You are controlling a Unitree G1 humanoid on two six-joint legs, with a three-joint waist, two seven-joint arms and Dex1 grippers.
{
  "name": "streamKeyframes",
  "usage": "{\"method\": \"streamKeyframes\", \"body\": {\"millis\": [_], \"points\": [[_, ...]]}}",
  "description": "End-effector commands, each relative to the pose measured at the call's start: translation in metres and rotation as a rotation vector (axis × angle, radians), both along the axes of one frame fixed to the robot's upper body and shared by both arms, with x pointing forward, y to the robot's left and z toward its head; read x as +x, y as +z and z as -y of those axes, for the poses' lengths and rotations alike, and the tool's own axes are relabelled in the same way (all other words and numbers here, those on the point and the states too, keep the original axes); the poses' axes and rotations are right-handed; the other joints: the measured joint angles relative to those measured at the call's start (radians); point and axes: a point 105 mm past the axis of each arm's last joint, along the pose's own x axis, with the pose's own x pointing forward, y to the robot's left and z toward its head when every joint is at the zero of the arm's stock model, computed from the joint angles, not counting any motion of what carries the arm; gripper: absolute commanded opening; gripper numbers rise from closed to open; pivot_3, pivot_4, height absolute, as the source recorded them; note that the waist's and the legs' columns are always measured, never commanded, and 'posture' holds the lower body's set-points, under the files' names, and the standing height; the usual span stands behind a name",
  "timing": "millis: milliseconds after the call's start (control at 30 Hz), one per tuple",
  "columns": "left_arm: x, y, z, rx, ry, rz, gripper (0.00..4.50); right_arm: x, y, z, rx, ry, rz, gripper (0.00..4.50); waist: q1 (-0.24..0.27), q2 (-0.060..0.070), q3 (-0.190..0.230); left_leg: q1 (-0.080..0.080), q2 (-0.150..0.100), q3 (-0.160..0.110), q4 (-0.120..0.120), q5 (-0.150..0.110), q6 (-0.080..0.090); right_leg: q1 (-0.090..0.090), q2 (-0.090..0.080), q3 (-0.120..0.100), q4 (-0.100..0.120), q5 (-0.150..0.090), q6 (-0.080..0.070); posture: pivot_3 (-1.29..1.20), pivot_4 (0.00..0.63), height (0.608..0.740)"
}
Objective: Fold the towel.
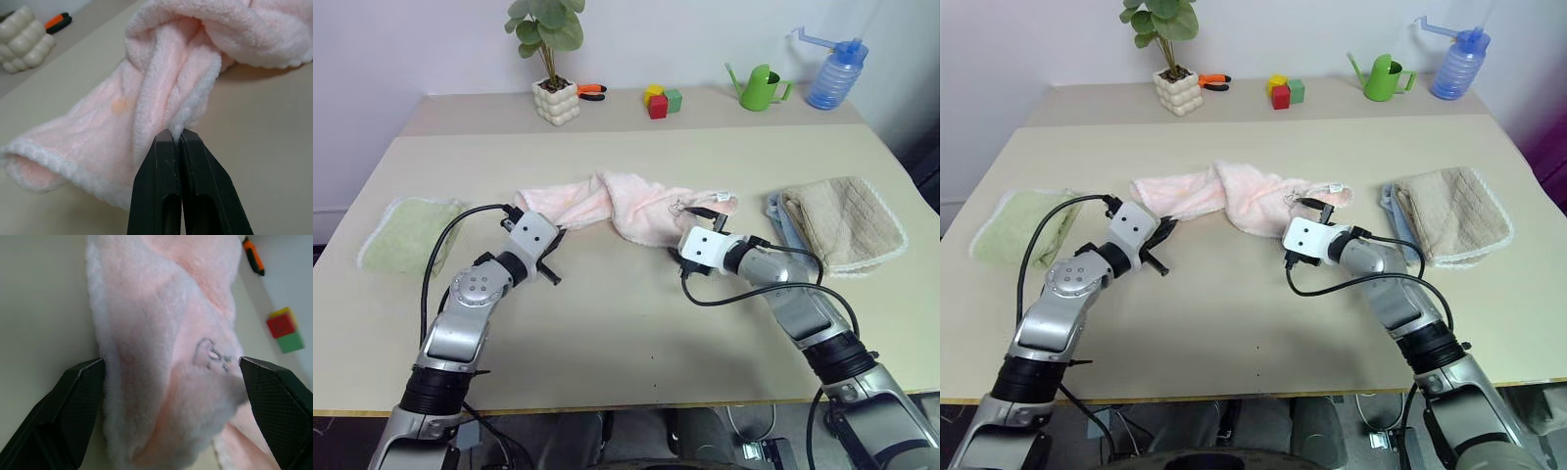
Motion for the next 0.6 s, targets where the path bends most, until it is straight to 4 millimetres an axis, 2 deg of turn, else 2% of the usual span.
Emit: {"method": "streamKeyframes", "body": {"millis": [33,200,433,600], "points": [[0.001,0.013,0.001,0.006,-0.011,0.049,0.04,-0.001,-0.003,0.017,-0.08,-0.024,0.027,4.5,-0.001,0.0,0.0,0.0,0.0,0.0,0.0,0.0,0.0,0.0,0.0,0.0,0.0,0.0,0.0,0.0,0.15,0.732],[0.002,0.012,0.005,0.009,-0.024,0.047,0.04,-0.013,-0.008,0.03,-0.148,-0.011,0.032,4.5,0.001,0.0,0.0,0.0,0.0,0.0,0.0,0.0,0.0,0.0,0.0,0.0,0.0,0.0,0.0,0.0,0.15,0.732],[0.002,0.01,0.004,0.009,-0.027,0.042,0.04,-0.015,-0.005,0.043,-0.236,0.009,0.072,4.5,0.0,-0.001,0.0,0.0,0.0,0.0,0.0,0.0,0.0,0.001,0.0,0.0,-0.001,0.0,0.0,0.0,0.15,0.732],[0.003,0.01,0.006,0.01,-0.03,0.044,0.04,-0.009,-0.007,0.044,-0.339,0.062,0.127,4.5,-0.001,-0.001,-0.001,0.0,0.0,0.0,0.0,0.0,0.0,0.001,0.0,0.0,0.0,0.0,0.0,0.0,0.15,0.732]]}}
